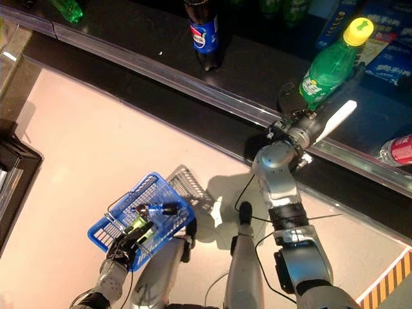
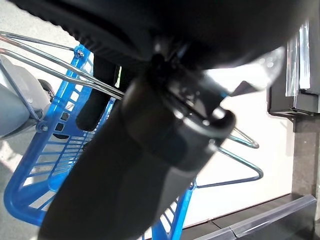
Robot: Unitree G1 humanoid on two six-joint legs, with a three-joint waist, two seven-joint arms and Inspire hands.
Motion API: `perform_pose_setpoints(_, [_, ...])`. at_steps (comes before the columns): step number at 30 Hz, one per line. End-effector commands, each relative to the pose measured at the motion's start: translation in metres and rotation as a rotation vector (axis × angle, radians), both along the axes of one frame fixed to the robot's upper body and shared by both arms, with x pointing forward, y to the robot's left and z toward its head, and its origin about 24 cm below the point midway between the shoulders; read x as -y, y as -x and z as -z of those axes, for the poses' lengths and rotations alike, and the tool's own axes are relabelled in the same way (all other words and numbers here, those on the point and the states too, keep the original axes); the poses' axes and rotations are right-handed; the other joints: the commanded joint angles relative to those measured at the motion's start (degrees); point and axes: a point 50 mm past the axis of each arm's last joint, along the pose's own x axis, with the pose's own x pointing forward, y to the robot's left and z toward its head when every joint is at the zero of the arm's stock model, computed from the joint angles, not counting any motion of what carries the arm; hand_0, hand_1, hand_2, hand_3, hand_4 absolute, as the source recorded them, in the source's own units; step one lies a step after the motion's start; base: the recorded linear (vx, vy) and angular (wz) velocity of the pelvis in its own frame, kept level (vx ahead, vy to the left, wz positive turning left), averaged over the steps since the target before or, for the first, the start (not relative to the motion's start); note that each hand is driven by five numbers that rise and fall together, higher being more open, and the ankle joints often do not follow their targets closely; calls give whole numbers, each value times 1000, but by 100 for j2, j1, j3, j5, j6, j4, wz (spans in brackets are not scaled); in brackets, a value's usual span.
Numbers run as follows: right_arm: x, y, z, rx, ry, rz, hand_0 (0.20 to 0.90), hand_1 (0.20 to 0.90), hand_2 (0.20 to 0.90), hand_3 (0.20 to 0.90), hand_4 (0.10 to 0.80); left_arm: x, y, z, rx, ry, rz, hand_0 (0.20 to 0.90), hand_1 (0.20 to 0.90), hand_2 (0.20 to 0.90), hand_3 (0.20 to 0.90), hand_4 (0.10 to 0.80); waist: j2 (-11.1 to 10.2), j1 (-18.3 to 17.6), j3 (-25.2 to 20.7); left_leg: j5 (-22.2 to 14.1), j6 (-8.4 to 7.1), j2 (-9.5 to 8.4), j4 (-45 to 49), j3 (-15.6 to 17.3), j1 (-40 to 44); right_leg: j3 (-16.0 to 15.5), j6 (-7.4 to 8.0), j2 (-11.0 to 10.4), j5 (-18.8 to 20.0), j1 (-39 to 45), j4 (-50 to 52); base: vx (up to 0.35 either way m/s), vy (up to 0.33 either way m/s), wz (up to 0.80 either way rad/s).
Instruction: Pick up the drink and place into the basket.
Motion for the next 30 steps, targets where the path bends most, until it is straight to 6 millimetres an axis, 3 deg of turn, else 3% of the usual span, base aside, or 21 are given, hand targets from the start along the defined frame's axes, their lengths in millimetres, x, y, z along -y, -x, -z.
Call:
perform_pose_setpoints(1, [6,17,-82,327,82,33,300,300,300,200,100,5,9,-3,84,49,11,300,300,300,200,100,68,55,-103,771,87,-47,286,-300,-404,-125,-342,-147,-489,364,466,0,0,0])
perform_pose_setpoints(15, [12,27,-85,392,92,26,300,300,300,200,100,-4,7,-8,131,46,-31,300,300,300,200,100,-12,37,-103,671,127,-50,317,-280,-314,-154,-362,-129,-546,465,516,-13,0,1])
perform_pose_setpoints(19, [1,35,-91,439,157,-26,300,300,300,200,100,-14,2,-16,202,60,-97,300,300,300,200,100,-74,35,-108,672,108,-33,346,-305,-186,-182,-384,-104,-613,620,563,-17,-1,0])
perform_pose_setpoints(30, [-27,63,-77,500,347,-277,300,300,300,200,100,-34,-3,-40,387,-4,-130,300,300,300,200,100,-247,-21,-524,651,88,9,313,-380,235,-246,-474,-56,-844,1092,632,41,23,8])
